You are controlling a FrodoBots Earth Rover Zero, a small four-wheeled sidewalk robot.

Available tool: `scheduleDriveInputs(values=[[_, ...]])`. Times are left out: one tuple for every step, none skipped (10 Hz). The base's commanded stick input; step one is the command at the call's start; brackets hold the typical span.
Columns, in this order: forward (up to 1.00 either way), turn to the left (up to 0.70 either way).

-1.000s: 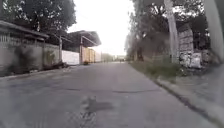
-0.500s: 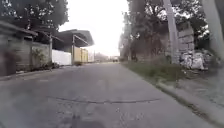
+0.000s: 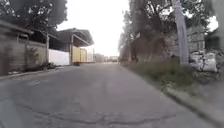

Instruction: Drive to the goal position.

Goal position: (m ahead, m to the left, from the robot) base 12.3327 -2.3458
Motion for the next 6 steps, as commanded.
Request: scheduleDriveInputs(values=[[1.00, 0.00], [1.00, 0.00], [1.00, 0.00], [1.00, 0.00], [1.00, 0.00], [1.00, 0.00]])
